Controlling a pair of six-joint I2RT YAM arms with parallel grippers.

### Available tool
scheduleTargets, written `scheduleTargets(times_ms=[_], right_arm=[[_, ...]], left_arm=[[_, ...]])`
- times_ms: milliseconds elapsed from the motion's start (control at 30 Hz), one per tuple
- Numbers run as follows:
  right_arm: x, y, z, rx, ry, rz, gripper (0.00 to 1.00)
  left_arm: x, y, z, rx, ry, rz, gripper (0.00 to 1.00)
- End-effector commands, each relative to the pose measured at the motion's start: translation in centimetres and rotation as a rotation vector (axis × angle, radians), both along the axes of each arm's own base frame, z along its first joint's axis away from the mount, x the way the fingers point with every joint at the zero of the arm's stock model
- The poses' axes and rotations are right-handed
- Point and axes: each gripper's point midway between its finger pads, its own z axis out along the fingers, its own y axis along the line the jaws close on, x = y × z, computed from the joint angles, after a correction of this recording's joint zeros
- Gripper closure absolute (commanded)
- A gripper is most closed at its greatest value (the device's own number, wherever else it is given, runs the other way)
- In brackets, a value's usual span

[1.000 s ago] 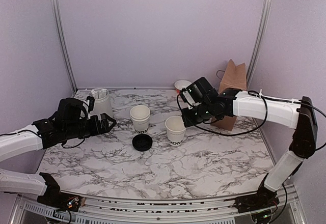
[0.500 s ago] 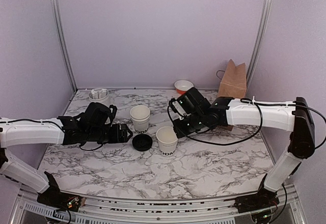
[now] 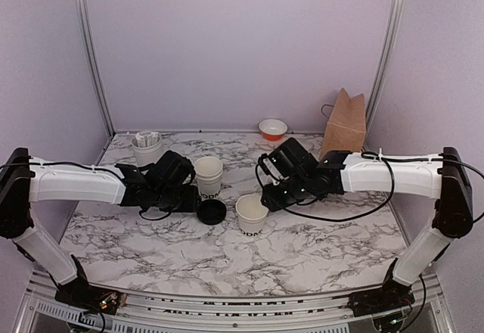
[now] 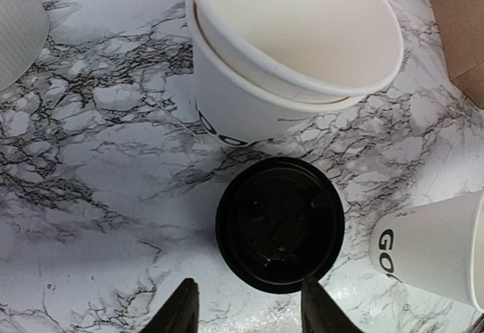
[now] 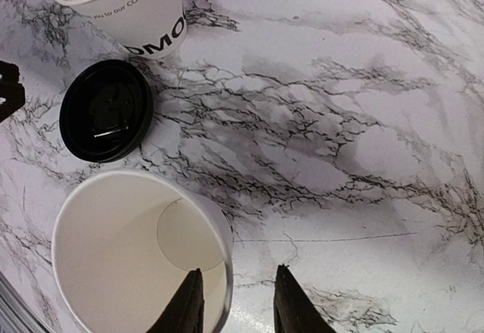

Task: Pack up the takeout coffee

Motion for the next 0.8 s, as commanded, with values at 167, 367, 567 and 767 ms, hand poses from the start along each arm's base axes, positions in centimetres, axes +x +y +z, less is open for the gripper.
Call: scheduleTargets(times_ms=[167, 367, 567, 767], right_arm=[[0.7, -0.7, 5.5, 0.073, -0.120, -0.054, 0.64], [0.8, -1.7, 6.7, 0.076, -0.155, -0.084, 0.64], [0.9, -2.6, 7.1, 0.086, -0.166, -0.107, 0.63], [1.1, -3.1, 7.3, 0.089, -0.171, -0.117, 0.63]], left_arm=[[1.1, 0.6, -1.8, 0.130, 0.024, 0.044, 0.75], [1.8, 0.2, -3.2, 0.171, 0.050, 0.056, 0.84], [2.2, 0.4, -4.3, 0.215, 0.063, 0.071, 0.87], [2.3, 0.1, -5.1, 0.223, 0.080, 0.066, 0.88]])
